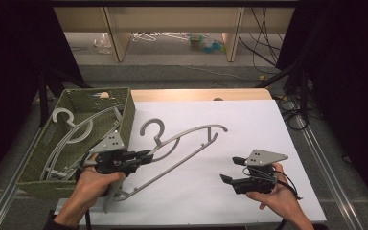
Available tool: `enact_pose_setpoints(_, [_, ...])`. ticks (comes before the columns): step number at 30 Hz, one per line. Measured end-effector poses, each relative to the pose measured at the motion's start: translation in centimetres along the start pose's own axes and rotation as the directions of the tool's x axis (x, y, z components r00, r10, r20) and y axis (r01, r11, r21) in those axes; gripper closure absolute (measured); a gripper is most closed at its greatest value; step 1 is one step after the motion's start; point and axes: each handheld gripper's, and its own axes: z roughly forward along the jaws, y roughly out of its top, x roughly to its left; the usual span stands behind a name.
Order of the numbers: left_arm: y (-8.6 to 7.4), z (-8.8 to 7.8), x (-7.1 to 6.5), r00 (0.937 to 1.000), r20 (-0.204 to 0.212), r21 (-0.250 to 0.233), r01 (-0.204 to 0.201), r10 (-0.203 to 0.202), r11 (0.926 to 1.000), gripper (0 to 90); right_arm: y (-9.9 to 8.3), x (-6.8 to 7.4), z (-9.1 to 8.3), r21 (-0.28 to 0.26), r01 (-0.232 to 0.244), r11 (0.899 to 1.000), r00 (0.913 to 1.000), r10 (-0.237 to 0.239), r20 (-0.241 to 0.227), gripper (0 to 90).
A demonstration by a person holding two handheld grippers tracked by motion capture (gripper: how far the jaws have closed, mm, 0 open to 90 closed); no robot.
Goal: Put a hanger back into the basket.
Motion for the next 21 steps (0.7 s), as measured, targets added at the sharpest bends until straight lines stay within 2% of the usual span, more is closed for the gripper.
enact_pose_setpoints(6, [0.2,-1.6,0.6,0.9996,-0.019,-0.034,0.020,-0.021,0.9992,79.1,-0.7,0.0,0.0,0.003,-0.014,1.000,0.9998,0.014,0.010,24.0])
enact_pose_setpoints(7, [0.3,-2.5,0.9,0.9989,-0.030,-0.052,0.035,-0.037,0.9980,79.1,-0.8,0.0,0.0,0.006,-0.018,1.000,0.9998,0.018,0.005,23.8])
enact_pose_setpoints(8, [0.3,-2.5,0.9,0.9989,-0.030,-0.052,0.035,-0.037,0.9980,79.1,-0.9,0.0,0.1,0.007,-0.017,1.000,0.9998,0.017,0.012,23.4])
enact_pose_setpoints(9, [0.4,-3.5,1.2,0.9980,-0.037,-0.074,0.048,-0.051,0.9961,79.1,-0.9,0.0,0.1,0.010,-0.008,1.000,0.9999,0.007,0.014,22.8])
enact_pose_setpoints(10, [0.4,-3.5,1.2,0.9980,-0.037,-0.074,0.048,-0.051,0.9961,79.1,-1.0,0.0,0.1,0.016,-0.007,1.000,0.9999,0.007,0.009,22.7])
enact_pose_setpoints(11, [0.5,-4.5,1.5,0.9967,-0.041,-0.098,0.065,-0.070,0.9930,79.1,-1.0,0.0,0.2,0.016,-0.008,1.000,0.9999,0.008,0.010,22.7])
enact_pose_setpoints(12, [0.5,-4.5,1.5,0.9967,-0.041,-0.098,0.065,-0.070,0.9930,79.1,-1.0,0.0,0.2,0.018,-0.009,1.000,0.9999,0.009,0.004,22.7])
enact_pose_setpoints(13, [0.7,-5.4,1.8,0.9963,-0.055,-0.127,0.059,-0.067,0.9901,79.1,-1.0,0.1,0.2,0.017,-0.011,1.000,0.9999,0.011,0.008,22.7])
enact_pose_setpoints(16, [1.2,-6.9,2.4,0.9945,-0.077,-0.139,0.061,-0.072,0.9884,79.1,-1.0,0.0,0.2,0.018,-0.008,1.000,1.0000,0.008,0.002,22.7])
enact_pose_setpoints(17, [1.3,-7.4,2.5,0.9935,-0.085,-0.130,0.065,-0.077,0.9893,79.1,-1.0,0.0,0.2,0.018,-0.009,1.000,1.0000,0.009,0.003,22.7])
enact_pose_setpoints(18, [1.3,-7.4,2.5,0.9935,-0.085,-0.130,0.065,-0.077,0.9893,79.0,-1.0,0.0,0.2,0.018,-0.009,1.000,1.0000,0.009,0.003,22.7])
enact_pose_setpoints(19, [1.7,-8.3,3.0,0.9918,-0.101,-0.139,0.064,-0.078,0.9882,79.0,-1.1,0.1,0.2,0.022,-0.014,1.000,0.9999,0.014,0.007,22.7])
enact_pose_setpoints(20, [1.7,-8.3,3.0,0.9918,-0.101,-0.139,0.064,-0.078,0.9882,79.1,-1.1,0.1,0.2,0.022,-0.014,1.000,0.9999,0.014,0.007,22.7])
enact_pose_setpoints(21, [2.1,-9.0,3.6,0.9882,-0.118,-0.161,0.079,-0.098,0.9838,79.1,-1.1,0.1,0.3,0.023,-0.014,1.000,0.9999,0.014,0.004,22.9])
